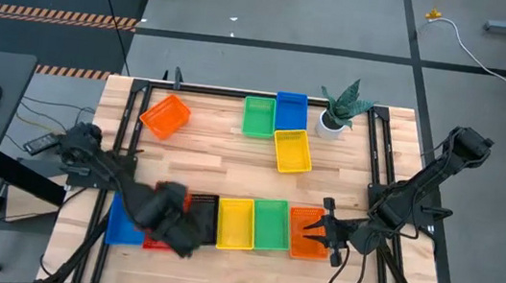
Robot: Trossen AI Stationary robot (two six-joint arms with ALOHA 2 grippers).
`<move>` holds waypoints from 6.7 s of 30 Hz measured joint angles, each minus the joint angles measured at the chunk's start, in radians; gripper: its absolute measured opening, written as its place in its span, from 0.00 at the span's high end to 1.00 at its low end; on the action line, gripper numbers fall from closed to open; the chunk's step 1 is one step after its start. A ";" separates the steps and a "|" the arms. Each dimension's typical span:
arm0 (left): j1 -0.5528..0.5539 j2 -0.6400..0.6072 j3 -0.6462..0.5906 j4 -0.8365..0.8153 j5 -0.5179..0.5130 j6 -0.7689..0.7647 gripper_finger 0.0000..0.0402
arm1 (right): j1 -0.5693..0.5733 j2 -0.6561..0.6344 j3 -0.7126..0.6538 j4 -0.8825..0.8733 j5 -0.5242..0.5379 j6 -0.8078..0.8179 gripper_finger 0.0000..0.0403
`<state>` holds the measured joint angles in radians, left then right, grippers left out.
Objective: Stack baskets by color
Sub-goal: Stack the top red bin on top of the red bin, then stack the top orange bin on top of the orange bin
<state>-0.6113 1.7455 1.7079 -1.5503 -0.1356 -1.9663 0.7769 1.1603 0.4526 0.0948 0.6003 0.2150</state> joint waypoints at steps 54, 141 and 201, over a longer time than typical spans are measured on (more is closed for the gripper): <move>-0.022 -0.029 -0.287 0.251 0.042 -0.124 0.86 | 0.000 0.000 0.000 0.001 0.000 0.003 0.76; 0.687 -0.045 -0.358 0.590 -0.357 1.159 0.70 | -0.026 -0.051 -0.245 0.529 0.209 -0.078 0.79; 1.097 -0.274 -0.886 0.628 -0.249 1.193 0.47 | 0.085 -0.470 -0.245 0.178 -0.307 0.072 0.98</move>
<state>0.4857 1.4719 0.8219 -0.9222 -0.3848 -0.7737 0.8623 0.6907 0.2077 0.2729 0.2936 0.2870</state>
